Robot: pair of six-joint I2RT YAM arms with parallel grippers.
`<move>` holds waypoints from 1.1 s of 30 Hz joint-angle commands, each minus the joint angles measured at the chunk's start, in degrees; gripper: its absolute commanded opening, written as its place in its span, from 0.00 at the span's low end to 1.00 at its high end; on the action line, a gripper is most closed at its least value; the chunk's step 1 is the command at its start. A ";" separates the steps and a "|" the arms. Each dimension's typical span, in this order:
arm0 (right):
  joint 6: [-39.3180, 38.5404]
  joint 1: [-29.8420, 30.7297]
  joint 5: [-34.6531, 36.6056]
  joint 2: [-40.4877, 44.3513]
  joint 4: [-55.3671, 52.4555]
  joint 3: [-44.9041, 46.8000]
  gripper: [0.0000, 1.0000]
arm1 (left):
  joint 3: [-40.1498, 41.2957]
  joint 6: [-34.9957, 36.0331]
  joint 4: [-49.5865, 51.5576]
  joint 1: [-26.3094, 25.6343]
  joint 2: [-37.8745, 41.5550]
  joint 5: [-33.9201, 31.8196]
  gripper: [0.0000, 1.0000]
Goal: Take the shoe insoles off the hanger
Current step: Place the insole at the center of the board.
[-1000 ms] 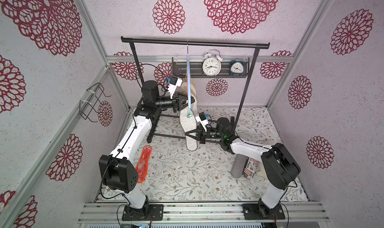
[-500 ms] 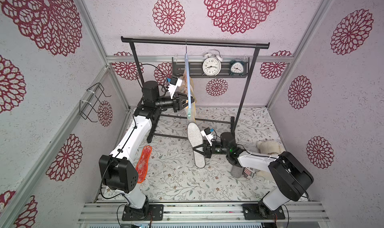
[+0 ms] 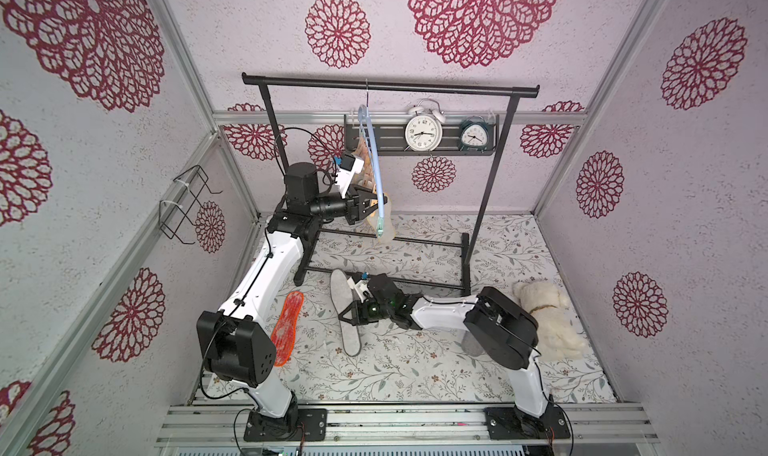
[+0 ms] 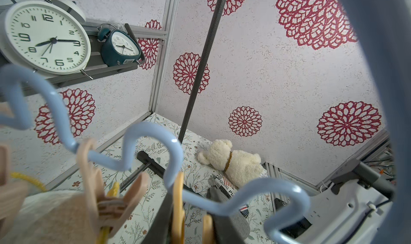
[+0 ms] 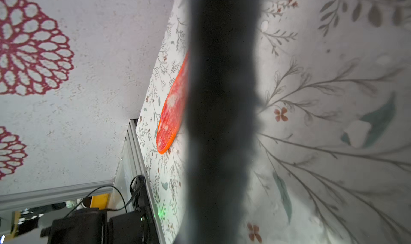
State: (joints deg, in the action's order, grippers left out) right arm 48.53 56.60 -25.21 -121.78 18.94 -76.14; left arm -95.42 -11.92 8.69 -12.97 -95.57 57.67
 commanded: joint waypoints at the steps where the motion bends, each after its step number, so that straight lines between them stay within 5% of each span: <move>1: 5.55 1.21 2.36 -4.43 -5.46 -7.80 0.00 | -0.33 1.36 0.69 0.38 2.23 -1.07 0.00; 7: -0.18 2.29 15.34 -8.10 -37.59 -25.02 0.00 | 0.31 1.51 0.62 0.60 1.92 -1.21 0.00; 13: -4.23 2.20 25.92 -5.23 -59.47 -27.48 0.08 | 0.23 1.73 0.75 0.67 1.62 -1.09 0.00; 18: -5.33 2.59 31.61 -5.45 -69.04 -29.30 0.11 | 0.26 1.55 0.78 0.62 1.61 -0.94 0.00; 25: -8.04 2.90 34.61 -12.91 -83.51 -48.31 0.16 | 0.83 2.33 1.79 0.59 2.22 -1.10 0.00; 33: -10.41 3.64 33.35 -20.38 -86.93 -57.44 0.19 | 1.65 3.04 2.52 0.63 2.84 -1.25 0.00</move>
State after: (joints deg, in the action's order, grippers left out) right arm 40.10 59.59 7.62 -138.41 -62.83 -130.08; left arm -94.52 -9.87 10.63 -12.60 -94.39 56.42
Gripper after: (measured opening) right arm 0.187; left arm 0.239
